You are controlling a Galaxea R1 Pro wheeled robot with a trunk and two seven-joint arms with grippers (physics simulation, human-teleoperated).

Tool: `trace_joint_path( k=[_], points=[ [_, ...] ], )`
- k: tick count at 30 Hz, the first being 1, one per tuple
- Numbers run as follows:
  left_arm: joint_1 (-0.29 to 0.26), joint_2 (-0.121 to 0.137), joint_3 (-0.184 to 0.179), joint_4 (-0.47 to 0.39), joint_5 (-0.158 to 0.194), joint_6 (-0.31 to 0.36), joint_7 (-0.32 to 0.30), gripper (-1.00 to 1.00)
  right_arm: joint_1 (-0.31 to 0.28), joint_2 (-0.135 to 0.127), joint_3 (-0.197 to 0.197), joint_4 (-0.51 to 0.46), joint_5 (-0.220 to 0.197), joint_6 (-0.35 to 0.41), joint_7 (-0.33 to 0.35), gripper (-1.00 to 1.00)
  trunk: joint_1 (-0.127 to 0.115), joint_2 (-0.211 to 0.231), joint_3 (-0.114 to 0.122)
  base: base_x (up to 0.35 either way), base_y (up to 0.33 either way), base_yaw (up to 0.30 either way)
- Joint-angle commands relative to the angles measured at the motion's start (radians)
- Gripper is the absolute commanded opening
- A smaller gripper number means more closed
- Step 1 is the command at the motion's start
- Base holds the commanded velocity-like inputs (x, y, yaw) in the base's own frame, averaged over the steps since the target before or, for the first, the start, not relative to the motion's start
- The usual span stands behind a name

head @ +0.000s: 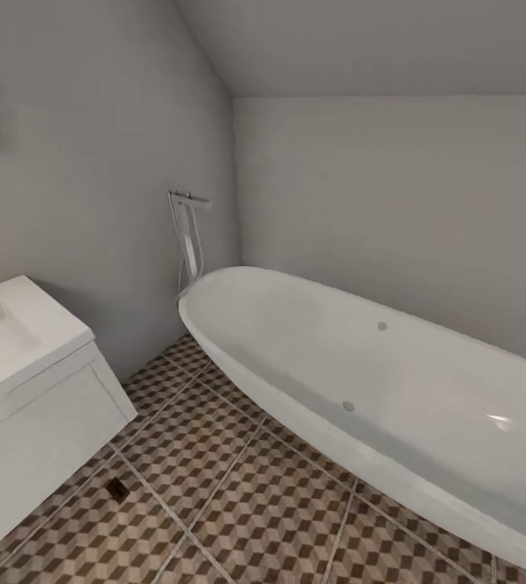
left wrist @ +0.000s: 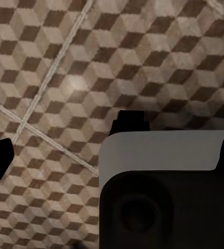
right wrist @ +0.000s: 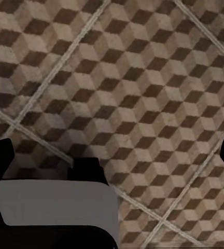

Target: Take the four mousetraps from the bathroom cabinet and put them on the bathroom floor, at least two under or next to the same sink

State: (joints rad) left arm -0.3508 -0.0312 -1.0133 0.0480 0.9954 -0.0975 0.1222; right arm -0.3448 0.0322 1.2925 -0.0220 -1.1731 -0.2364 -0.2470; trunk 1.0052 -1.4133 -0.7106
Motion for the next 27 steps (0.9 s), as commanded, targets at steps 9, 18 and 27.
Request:
trace_joint_path(
  k=[9,18,27],
  points=[
    [0.0,-0.001,-0.007,0.003,0.005,-0.004,0.001,1.0,0.0,0.0,0.008,-0.001,-0.008,-0.001,-0.005,1.0,0.0,0.0,0.003,0.0,0.0,-0.285],
    [0.0,-0.001,-0.007,0.003,0.005,-0.005,0.001,1.0,0.0,0.0,0.008,-0.001,-0.008,-0.001,-0.005,1.0,0.0,0.0,0.006,0.0,0.0,-0.285],
    [0.0,-0.001,-0.007,0.003,0.005,-0.005,0.001,1.0,0.0,0.0,0.008,-0.001,-0.008,-0.001,-0.005,1.0,0.0,0.0,0.01,0.0,0.0,-0.285]
  ],
)
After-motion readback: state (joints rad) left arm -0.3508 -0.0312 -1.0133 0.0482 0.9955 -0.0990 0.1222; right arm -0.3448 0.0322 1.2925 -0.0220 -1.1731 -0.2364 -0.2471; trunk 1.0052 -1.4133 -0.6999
